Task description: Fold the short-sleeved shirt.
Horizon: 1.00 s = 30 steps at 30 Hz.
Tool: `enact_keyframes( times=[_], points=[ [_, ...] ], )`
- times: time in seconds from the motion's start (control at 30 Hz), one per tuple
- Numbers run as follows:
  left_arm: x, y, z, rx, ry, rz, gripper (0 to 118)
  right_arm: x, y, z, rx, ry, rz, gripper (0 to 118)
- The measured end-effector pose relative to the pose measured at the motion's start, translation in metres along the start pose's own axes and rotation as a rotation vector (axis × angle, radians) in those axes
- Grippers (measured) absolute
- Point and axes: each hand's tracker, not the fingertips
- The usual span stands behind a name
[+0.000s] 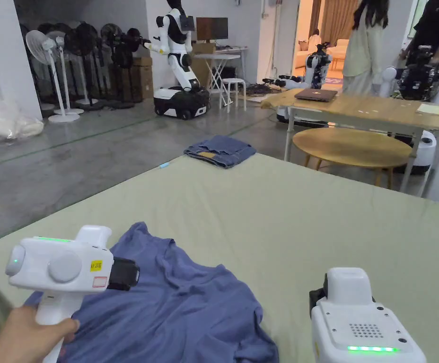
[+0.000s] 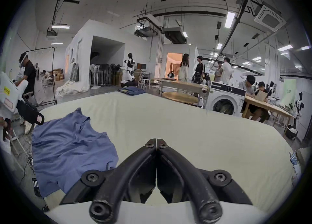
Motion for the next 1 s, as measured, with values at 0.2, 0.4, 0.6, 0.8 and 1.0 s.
enact_keyframes(
  times=[0.2,0.4,0.6,0.8,1.0],
  points=[
    [0.011,-0.010,-0.082,-0.335,-0.116,-0.050,76,0.014,-0.011,-0.001,-0.042,-0.023,0.002,0],
    [0.026,-0.022,-0.118,-0.338,-0.007,-0.092,74,0.034,-0.018,0.003,-0.071,-0.057,-0.009,0],
    [0.031,-0.033,-0.107,-0.271,0.022,-0.128,0,0.046,-0.024,0.006,-0.094,-0.081,-0.041,0],
    [0.010,-0.042,-0.092,-0.143,-0.047,-0.015,0,0.056,-0.023,0.013,-0.074,-0.092,-0.071,0],
    [0.013,-0.032,-0.033,0.053,-0.059,-0.023,0,0.070,-0.012,0.018,-0.041,-0.112,-0.081,0]
  ],
)
